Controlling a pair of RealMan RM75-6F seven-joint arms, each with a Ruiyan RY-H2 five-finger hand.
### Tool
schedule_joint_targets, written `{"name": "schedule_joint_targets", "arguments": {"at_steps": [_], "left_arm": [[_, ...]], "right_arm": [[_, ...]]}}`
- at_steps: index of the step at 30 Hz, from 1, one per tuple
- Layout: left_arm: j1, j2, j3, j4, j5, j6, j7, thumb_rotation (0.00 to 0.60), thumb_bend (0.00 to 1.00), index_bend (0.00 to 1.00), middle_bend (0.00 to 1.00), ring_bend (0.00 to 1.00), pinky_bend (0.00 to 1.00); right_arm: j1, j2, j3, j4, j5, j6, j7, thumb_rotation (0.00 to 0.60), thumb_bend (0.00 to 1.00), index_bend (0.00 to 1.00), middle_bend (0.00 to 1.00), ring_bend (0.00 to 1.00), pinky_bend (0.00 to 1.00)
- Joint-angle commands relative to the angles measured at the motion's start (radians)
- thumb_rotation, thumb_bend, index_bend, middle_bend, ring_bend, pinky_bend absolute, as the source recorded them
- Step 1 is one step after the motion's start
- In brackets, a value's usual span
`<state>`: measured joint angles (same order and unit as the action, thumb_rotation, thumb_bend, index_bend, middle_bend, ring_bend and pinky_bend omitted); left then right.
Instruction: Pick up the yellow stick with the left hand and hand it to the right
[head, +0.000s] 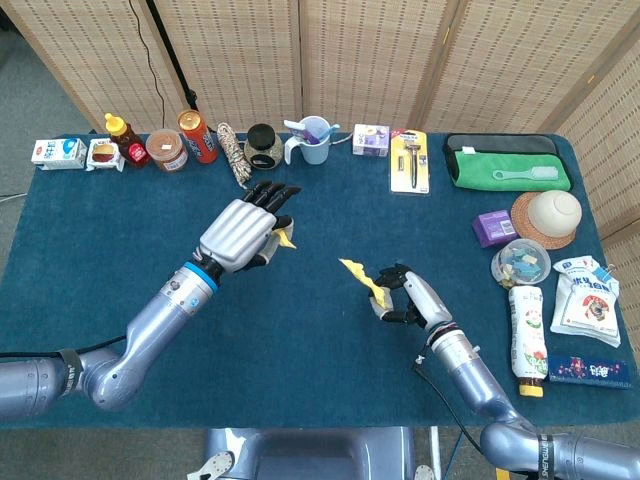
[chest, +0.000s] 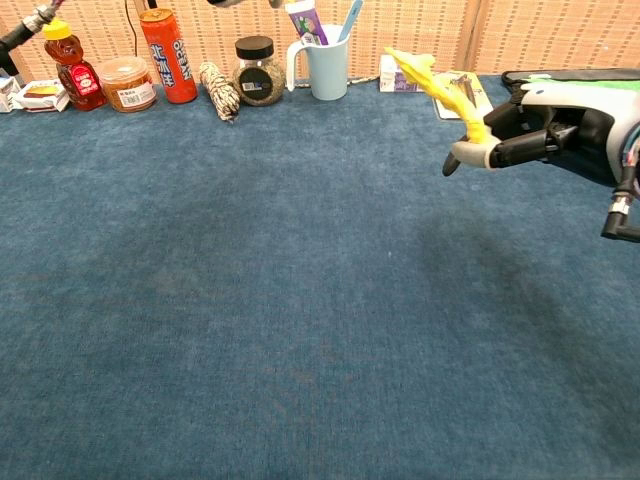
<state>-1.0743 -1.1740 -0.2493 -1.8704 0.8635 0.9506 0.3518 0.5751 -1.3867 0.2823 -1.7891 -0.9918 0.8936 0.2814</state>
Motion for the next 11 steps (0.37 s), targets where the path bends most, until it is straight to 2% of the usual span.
{"name": "schedule_joint_targets", "arguments": {"at_steps": [1,11], "left_arm": [[0.028,0.029,0.005,-0.008,0.031,0.013,-0.021,0.600,0.63,0.60,0.07,0.00,0.00],[0.075,0.069,0.018,0.006,0.092,0.000,-0.069,0.600,0.63,0.59,0.07,0.00,0.00]], "right_arm": [[-0.007,0.015,-0.003,0.002,-0.006,0.000,0.004,0.600,0.58,0.82,0.45,0.19,0.00],[-0.013,0.029,-0.003,-0.002,-0.016,0.006,0.006,0.600,0.58,0.82,0.45,0.19,0.00]]}}
